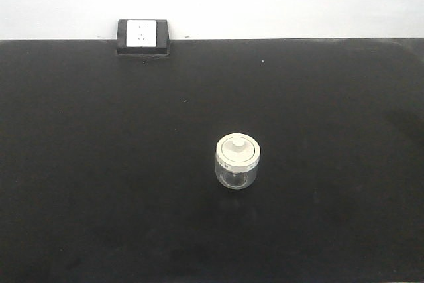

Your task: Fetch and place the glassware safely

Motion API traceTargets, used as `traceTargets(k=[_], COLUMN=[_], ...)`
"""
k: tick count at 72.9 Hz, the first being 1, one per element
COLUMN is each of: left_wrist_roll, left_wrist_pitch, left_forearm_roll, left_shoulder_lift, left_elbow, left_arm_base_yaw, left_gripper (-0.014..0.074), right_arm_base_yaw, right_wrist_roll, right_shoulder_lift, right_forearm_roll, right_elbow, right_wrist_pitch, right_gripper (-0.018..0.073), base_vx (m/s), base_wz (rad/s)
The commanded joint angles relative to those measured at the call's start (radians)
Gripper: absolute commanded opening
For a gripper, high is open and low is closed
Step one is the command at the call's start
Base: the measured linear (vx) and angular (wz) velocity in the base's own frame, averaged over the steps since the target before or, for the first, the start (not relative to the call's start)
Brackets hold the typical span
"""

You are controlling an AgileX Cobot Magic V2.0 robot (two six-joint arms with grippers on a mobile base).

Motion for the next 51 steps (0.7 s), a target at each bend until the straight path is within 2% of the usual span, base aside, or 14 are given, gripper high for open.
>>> traceTargets(k=[1, 14, 32, 51], left_wrist_roll=[-0.006, -0.006, -0.006, -0.006], left_wrist_pitch=[-0.072, -0.072, -0.072, -0.072], left_forearm_roll=[-0.002, -0.002, -0.002, -0.002], left_shoulder_lift=[0.017, 0.017, 0.017, 0.017], left_elbow=[-0.030, -0.030, -0.030, -0.030], left_arm_base_yaw=[-0.001, -0.001, -0.001, -0.001], left_gripper=[-0.0007, -0.0007, -0.0007, -0.0007], right_arm_base_yaw=[-0.003, -0.003, -0.003, -0.003], right_wrist_roll=[0.001, 0.001, 0.001, 0.006], right_shoulder_lift=[0.011, 0.011, 0.011, 0.011], right_forearm_roll=[-0.012, -0.012, -0.012, 0.000], right_elbow=[-0.025, -0.025, -0.025, -0.025], right_wrist_pitch=[-0.048, -0.037, -0.015, -0.020], right_gripper=[0.0403, 0.0309, -0.0015, -0.0008], base_vx=[0.00, 0.00, 0.00, 0.00], base_wz=[0.00, 0.00, 0.00, 0.00])
